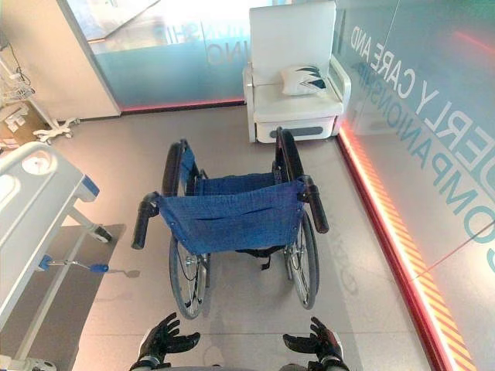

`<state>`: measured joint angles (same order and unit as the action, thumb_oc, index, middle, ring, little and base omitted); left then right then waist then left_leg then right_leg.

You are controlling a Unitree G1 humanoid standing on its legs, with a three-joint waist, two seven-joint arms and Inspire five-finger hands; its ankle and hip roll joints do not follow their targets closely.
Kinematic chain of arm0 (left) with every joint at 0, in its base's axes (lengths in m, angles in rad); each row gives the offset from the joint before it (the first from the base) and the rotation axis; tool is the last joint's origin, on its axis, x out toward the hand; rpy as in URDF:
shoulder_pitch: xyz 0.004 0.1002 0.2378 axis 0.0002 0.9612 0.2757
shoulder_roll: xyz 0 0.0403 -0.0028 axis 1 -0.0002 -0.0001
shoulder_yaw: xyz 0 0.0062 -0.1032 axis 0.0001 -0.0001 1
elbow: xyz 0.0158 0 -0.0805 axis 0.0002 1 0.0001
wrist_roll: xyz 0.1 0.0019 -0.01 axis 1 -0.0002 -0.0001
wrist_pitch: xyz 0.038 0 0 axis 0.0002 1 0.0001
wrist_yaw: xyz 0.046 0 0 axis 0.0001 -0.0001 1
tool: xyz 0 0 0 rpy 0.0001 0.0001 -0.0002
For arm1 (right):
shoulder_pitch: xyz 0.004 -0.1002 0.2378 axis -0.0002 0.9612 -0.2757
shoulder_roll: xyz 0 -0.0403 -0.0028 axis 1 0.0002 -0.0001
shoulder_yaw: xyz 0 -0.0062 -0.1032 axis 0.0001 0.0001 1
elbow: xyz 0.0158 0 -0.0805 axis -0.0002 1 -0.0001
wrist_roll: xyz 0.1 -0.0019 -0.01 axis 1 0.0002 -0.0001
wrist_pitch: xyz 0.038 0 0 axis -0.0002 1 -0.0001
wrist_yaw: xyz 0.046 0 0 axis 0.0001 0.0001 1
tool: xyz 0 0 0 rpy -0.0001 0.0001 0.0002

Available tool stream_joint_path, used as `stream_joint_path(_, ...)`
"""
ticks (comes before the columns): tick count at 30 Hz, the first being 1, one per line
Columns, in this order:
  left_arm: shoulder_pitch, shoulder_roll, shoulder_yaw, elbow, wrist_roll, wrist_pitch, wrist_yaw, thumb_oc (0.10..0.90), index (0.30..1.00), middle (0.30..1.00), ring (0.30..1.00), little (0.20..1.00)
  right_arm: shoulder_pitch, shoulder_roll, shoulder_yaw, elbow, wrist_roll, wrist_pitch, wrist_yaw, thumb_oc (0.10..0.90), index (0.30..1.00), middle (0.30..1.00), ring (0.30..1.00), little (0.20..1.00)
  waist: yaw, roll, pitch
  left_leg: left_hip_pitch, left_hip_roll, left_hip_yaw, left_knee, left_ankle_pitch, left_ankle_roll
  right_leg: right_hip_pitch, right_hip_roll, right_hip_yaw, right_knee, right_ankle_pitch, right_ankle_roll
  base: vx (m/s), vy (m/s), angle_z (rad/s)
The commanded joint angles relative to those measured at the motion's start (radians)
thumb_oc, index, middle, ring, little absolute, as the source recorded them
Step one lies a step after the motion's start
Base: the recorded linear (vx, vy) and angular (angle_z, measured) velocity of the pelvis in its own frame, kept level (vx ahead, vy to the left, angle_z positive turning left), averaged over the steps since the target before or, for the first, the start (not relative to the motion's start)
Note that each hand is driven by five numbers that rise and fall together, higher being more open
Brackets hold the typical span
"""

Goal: Push the wheelchair next to the bed

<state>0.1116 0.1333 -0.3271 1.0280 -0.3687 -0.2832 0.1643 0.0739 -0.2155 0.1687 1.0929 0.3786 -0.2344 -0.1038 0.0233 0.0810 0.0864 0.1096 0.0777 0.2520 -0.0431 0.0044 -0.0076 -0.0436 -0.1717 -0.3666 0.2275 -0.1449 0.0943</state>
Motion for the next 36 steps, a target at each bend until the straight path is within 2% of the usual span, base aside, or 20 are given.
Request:
stream_joint_path(1, -0.044, 0.015, 0.015, -0.048, 0.033, -0.094, 0.01, 0.8, 0.9, 0.9, 0.9, 0.9, -0.076, 0.02, 0.034, -0.021, -0.048, -0.074, -0.048, 0.8, 0.9, 0.9, 0.9, 0.9, -0.005, -0.044, 0.033, 0.031, -0.039, -0.007, -0.004, -0.047, -0.021, 0.158, 0.011, -0.024, -0.208, 0.119, 0.026, 0.0, 0.0, 0.0)
stream_joint_path(4, -0.05, 0.014, 0.024, -0.04, -0.035, -0.069, -0.022, 0.8, 0.9, 0.9, 0.9, 0.9, -0.083, 0.027, 0.036, -0.006, -0.036, -0.06, -0.052, 0.8, 0.9, 0.9, 0.9, 0.9, -0.003, -0.046, 0.027, 0.035, -0.04, -0.012, -0.007, -0.047, -0.021, 0.166, 0.016, -0.019, -0.212, 0.115, 0.022, 0.01, -0.004, -0.01)
stream_joint_path(9, -0.048, 0.011, 0.023, -0.029, -0.001, -0.054, -0.031, 0.8, 0.9, 0.9, 0.9, 0.9, -0.082, 0.025, 0.036, 0.0, -0.079, -0.076, -0.127, 0.8, 0.9, 0.9, 0.9, 0.9, 0.006, -0.05, 0.021, 0.031, -0.04, -0.018, -0.009, -0.044, -0.02, 0.168, 0.019, -0.023, -0.219, 0.117, 0.021, 0.0, 0.0, 0.0)
stream_joint_path(11, -0.046, 0.013, 0.025, -0.028, -0.005, -0.049, -0.034, 0.8, 0.9, 0.9, 0.9, 0.9, -0.08, 0.022, 0.044, -0.005, -0.125, -0.08, -0.183, 0.8, 0.9, 0.9, 0.9, 0.9, 0.007, -0.05, 0.026, 0.038, -0.039, -0.019, -0.011, -0.044, -0.021, 0.175, 0.02, -0.024, -0.22, 0.115, 0.021, 0.0, 0.0, 0.0)
stream_joint_path(15, -0.039, 0.017, 0.038, -0.044, -0.044, -0.047, -0.022, 0.8, 0.9, 0.9, 0.9, 0.9, -0.082, 0.008, 0.043, -0.071, -0.098, -0.109, -0.281, 0.8, 0.9, 0.9, 0.9, 0.9, 0.004, -0.046, 0.032, 0.035, -0.038, -0.02, -0.012, -0.041, -0.023, 0.169, 0.019, -0.022, -0.219, 0.119, 0.024, 0.0, 0.0, 0.0)
stream_joint_path(18, -0.037, 0.023, 0.057, -0.078, -0.066, -0.049, -0.016, 0.8, 0.9, 0.9, 0.9, 0.9, -0.079, -0.005, 0.042, -0.124, -0.109, -0.101, -0.26, 0.8, 0.9, 0.9, 0.9, 0.9, 0.002, -0.043, 0.031, 0.034, -0.036, -0.018, -0.015, -0.04, -0.023, 0.166, 0.02, -0.02, -0.22, 0.119, 0.022, 0.0, 0.0, 0.0)
stream_joint_path(22, -0.045, 0.054, 0.073, -0.122, -0.022, -0.064, -0.031, 0.8, 0.9, 0.9, 0.9, 0.9, -0.086, -0.028, 0.008, -0.154, -0.026, -0.088, -0.2, 0.8, 0.9, 0.9, 0.9, 0.9, 0.006, -0.045, 0.032, 0.045, -0.034, -0.019, -0.02, -0.037, -0.027, 0.178, 0.023, -0.019, -0.225, 0.119, 0.021, 0.0, -0.008, 0.0)
stream_joint_path(23, -0.048, 0.067, 0.078, -0.138, -0.028, -0.064, -0.025, 0.8, 0.9, 0.9, 0.9, 0.9, -0.092, -0.038, -0.002, -0.164, -0.018, -0.104, -0.19, 0.8, 0.9, 0.9, 0.9, 0.9, 0.007, -0.045, 0.032, 0.048, -0.033, -0.018, -0.021, -0.037, -0.027, 0.181, 0.024, -0.019, -0.227, 0.12, 0.021, 0.0, 0.0, 0.0)
stream_joint_path(28, -0.064, 0.122, 0.122, -0.164, -0.016, -0.036, -0.005, 0.8, 0.9, 0.9, 0.9, 0.9, -0.112, -0.086, -0.046, -0.225, 0.015, -0.111, -0.183, 0.8, 0.9, 0.9, 0.9, 0.9, 0.008, -0.045, 0.017, 0.047, -0.031, -0.017, -0.024, -0.032, -0.029, 0.178, 0.026, -0.017, -0.228, 0.12, 0.019, 0.0, 0.0, 0.0)
stream_joint_path(32, -0.074, 0.167, 0.192, -0.143, -0.097, -0.035, 0.011, 0.8, 0.9, 0.9, 0.9, 0.9, -0.144, -0.135, -0.12, -0.217, 0.085, -0.128, -0.179, 0.8, 0.9, 0.9, 0.9, 0.9, 0.014, -0.048, 0.013, 0.058, -0.03, -0.017, -0.025, -0.033, -0.029, 0.195, 0.029, -0.016, -0.238, 0.117, 0.018, 0.01, -0.005, 0.01)
stream_joint_path(34, -0.086, 0.199, 0.276, -0.19, -0.207, -0.066, 0.031, 0.8, 0.9, 0.9, 0.9, 0.9, -0.173, -0.214, -0.18, -0.272, 0.12, -0.117, -0.173, 0.8, 0.9, 0.9, 0.9, 0.9, 0.019, -0.051, 0.01, 0.061, -0.029, -0.025, -0.026, -0.034, -0.03, 0.201, 0.03, -0.013, -0.243, 0.117, 0.016, 0.04, -0.003, 0.02)
stream_joint_path(36, -0.097, 0.23, 0.32, -0.248, -0.212, -0.095, 0.07, 0.8, 0.9, 0.9, 0.9, 0.9, -0.192, -0.264, -0.214, -0.318, 0.156, -0.096, -0.161, 0.8, 0.9, 0.9, 0.9, 0.9, 0.023, -0.053, 0.007, 0.06, -0.028, -0.025, -0.026, -0.035, -0.032, 0.202, 0.028, -0.014, -0.244, 0.115, 0.016, 0.0, -0.001, 0.06)
